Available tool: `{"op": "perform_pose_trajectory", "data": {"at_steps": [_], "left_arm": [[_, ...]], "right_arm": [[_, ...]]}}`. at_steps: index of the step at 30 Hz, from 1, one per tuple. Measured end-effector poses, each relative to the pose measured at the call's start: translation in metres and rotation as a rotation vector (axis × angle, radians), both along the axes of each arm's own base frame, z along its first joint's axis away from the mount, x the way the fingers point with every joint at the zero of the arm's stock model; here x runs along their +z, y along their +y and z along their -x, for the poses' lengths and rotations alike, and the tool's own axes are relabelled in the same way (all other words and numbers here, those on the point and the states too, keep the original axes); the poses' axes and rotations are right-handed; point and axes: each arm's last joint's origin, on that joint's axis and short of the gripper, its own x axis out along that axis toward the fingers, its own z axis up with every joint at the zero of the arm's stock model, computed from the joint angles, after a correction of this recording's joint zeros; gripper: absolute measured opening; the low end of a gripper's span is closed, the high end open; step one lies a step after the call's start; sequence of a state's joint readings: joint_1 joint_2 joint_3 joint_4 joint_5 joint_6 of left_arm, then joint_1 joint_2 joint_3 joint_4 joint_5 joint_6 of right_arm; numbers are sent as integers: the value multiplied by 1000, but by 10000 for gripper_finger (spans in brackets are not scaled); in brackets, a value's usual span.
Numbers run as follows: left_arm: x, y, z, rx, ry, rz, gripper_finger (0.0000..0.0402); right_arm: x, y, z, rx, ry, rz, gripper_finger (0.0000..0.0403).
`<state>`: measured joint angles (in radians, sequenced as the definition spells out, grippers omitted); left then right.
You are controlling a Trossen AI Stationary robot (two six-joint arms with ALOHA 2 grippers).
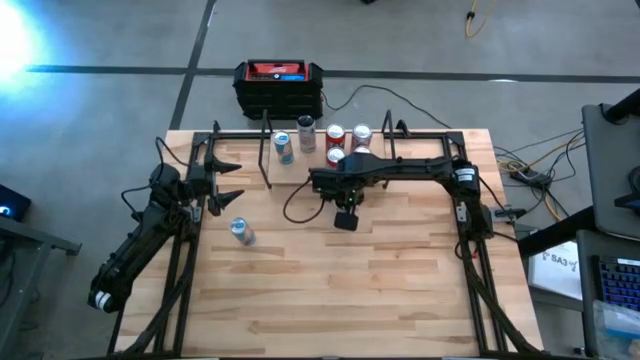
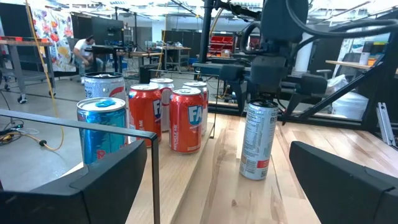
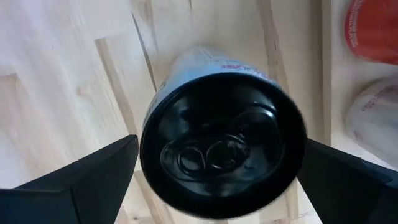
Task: Place canned beverage on shelf
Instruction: Put the white and pink soda can on the shelf aligned with the other white and pink soda can
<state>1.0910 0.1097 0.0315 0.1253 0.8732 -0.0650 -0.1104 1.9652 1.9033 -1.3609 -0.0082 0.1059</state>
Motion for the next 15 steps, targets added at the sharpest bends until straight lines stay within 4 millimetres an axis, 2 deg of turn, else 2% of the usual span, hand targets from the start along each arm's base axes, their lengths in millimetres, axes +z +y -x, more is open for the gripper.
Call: {"op": "perform_pose_trajectory", "data": {"at_steps": [4, 7, 10, 13, 14, 15], "left_arm": [[0, 0, 0, 0, 0, 0, 380], [0, 0, 0, 0, 0, 0, 380], [0, 0, 0, 0, 0, 0, 380], [0, 0, 0, 0, 0, 0, 380], [0, 0, 0, 0, 0, 0, 380], [0, 0, 0, 0, 0, 0, 380]], "right_arm": [[-3, -1, -1, -43, -12, 4, 398], [-2, -4, -6, -84, -58, 8, 375], [-2, -7, -9, -132, -93, 6, 324], [-1, -9, -10, -188, -115, 3, 256], [-1, -10, -10, -204, -115, 2, 240], [-1, -10, -10, -216, -115, 0, 240]]}}
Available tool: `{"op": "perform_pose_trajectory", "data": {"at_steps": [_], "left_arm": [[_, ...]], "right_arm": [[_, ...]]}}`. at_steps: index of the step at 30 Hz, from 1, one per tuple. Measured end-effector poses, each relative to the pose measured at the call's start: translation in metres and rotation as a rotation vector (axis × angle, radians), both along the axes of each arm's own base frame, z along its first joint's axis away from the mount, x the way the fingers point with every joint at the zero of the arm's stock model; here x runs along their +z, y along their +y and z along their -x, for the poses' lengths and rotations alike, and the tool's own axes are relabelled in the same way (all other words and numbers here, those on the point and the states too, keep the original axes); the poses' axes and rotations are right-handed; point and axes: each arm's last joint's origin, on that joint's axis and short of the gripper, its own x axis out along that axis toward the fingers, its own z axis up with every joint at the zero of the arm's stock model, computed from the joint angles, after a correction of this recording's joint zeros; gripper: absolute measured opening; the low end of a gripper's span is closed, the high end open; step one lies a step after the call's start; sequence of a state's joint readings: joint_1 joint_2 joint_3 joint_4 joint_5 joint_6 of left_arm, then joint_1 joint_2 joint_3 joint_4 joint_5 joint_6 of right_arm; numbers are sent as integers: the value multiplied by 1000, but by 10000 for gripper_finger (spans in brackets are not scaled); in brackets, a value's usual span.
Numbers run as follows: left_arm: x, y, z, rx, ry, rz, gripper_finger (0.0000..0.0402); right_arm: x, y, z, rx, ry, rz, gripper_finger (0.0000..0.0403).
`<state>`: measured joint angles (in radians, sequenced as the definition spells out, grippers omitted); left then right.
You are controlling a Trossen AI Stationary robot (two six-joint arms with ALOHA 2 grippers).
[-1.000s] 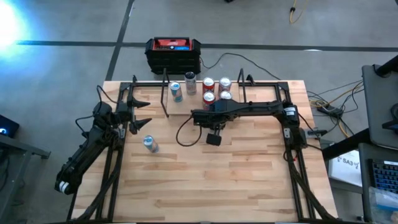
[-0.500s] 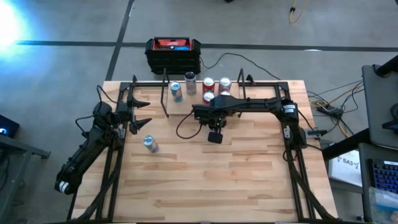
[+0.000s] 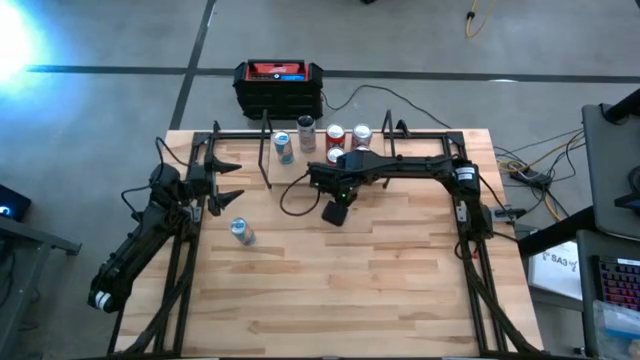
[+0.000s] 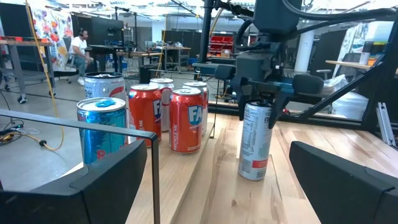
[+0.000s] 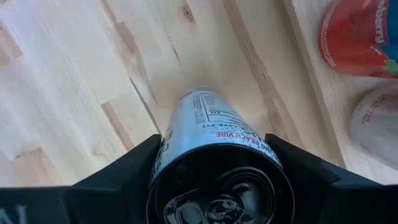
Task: Place canned beverage on shelf
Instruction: Put the white and pink soda can on the shelf aligned with the other white and pink soda can
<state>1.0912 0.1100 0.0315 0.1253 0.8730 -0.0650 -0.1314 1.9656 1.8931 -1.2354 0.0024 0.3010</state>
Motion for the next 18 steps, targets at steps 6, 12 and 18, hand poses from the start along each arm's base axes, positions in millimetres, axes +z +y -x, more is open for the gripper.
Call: {"op": "perform_pose_trajectory", "data": {"at_steps": [6, 12, 18], "left_arm": [[0, 0, 0, 0, 0, 0, 380], [0, 0, 0, -1, 0, 0, 380], [0, 0, 0, 0, 0, 0, 380]], "right_arm": [[0, 0, 1, -47, 11, -10, 240], [0, 1, 1, -165, 8, -30, 240], [0, 0, 2, -537, -2, -48, 240]]}}
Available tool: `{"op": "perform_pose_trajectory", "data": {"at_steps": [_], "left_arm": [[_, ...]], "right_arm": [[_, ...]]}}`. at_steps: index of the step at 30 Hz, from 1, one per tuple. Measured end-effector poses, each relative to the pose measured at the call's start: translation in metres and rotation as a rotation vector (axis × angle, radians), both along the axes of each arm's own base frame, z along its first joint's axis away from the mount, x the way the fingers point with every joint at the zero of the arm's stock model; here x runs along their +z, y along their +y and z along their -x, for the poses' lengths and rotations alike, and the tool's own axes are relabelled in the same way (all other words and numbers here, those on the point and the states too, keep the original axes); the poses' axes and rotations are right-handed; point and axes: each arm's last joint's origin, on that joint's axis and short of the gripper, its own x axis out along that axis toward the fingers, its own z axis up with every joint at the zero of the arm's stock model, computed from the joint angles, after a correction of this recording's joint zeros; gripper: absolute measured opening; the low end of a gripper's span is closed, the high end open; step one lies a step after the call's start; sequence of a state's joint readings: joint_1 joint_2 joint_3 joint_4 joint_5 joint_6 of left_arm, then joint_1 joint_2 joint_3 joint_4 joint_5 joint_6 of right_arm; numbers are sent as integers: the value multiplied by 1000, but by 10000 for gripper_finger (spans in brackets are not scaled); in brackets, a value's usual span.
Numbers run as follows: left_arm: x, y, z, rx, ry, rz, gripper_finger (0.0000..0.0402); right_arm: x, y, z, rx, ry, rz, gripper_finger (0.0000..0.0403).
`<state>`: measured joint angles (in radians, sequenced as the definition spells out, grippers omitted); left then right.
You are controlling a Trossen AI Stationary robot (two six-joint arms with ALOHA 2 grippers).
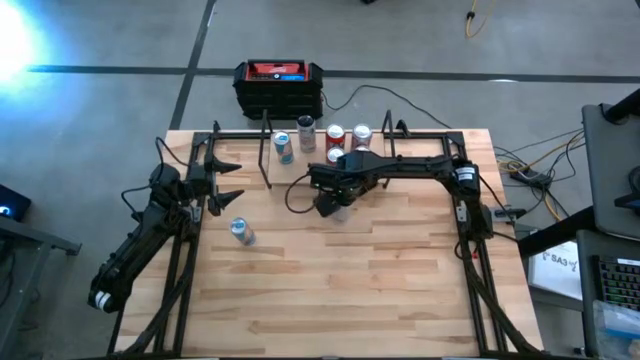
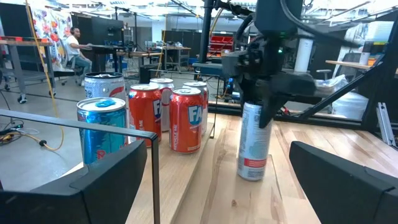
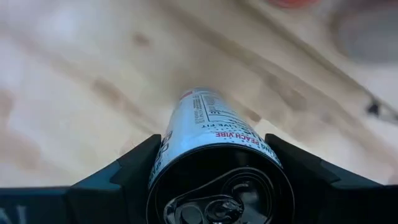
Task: Place canned beverage on shelf
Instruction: Put the white and pink soda can on the shelf aligned with the other white and pink soda can
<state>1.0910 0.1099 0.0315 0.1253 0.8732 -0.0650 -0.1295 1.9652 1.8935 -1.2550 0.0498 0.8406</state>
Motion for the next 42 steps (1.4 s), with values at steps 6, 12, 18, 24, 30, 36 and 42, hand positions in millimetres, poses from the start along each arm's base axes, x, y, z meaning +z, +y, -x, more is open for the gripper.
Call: {"op": "perform_pose_trajectory", "data": {"at_steps": [6, 12, 18, 24, 30, 36, 42], "left_arm": [[0, 0, 0, 0, 0, 0, 380], [0, 0, 0, 0, 0, 0, 380], [0, 0, 0, 0, 0, 0, 380], [0, 0, 0, 0, 0, 0, 380], [0, 0, 0, 0, 0, 0, 380], [0, 0, 0, 0, 0, 0, 380], [0, 0, 0, 0, 0, 0, 380]], "right_arm": [[0, -2, 2, -421, -17, 10, 258], [0, 0, 4, -592, -16, -21, 282], [-1, 7, 6, -722, 14, -71, 253], [-1, 14, 10, -837, 55, -90, 249], [-1, 15, 15, -985, 114, -120, 249], [-1, 16, 18, -1148, 131, -119, 249], [-1, 16, 18, -1215, 125, -117, 257]]}}
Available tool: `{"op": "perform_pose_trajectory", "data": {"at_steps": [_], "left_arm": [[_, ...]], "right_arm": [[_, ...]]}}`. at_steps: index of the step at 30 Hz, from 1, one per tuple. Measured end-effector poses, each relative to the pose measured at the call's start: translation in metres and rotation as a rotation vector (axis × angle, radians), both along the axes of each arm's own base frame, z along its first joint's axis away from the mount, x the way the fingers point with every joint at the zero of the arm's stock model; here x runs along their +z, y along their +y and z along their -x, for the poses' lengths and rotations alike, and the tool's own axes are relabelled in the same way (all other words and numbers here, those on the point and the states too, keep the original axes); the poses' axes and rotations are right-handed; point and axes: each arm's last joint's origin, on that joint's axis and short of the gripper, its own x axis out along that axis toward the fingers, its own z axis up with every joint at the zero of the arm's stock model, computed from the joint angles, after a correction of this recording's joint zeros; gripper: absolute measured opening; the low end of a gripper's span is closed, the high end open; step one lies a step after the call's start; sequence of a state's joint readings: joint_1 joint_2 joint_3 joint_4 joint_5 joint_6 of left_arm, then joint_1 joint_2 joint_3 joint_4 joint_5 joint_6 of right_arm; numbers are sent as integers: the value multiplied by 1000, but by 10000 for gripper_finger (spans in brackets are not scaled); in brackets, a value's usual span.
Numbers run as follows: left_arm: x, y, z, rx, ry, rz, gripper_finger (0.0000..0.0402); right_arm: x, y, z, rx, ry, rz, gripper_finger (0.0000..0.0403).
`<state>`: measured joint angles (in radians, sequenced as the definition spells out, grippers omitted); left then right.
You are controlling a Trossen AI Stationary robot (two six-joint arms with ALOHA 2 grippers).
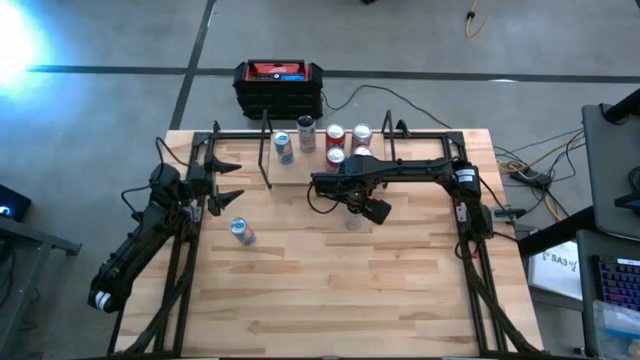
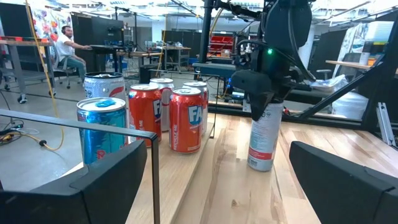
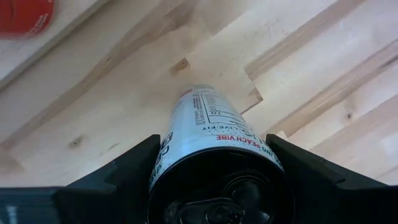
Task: Place canned beverage on shelf
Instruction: Put the white and pink soda can on the shelf aligned with the other white and pink soda can
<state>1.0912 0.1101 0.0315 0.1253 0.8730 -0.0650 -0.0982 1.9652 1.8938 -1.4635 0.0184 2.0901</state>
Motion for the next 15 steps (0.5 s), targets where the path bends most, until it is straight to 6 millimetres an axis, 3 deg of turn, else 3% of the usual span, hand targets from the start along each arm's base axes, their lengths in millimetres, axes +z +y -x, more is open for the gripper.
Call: {"op": "perform_pose_trajectory", "data": {"at_steps": [9, 15], "left_arm": [[0, 0, 0, 0, 0, 0, 380], [0, 0, 0, -1, 0, 0, 380]], "right_arm": [[0, 2, -1, 4, -9, 10, 262], [0, 3, -3, 80, -27, 11, 318]]}}
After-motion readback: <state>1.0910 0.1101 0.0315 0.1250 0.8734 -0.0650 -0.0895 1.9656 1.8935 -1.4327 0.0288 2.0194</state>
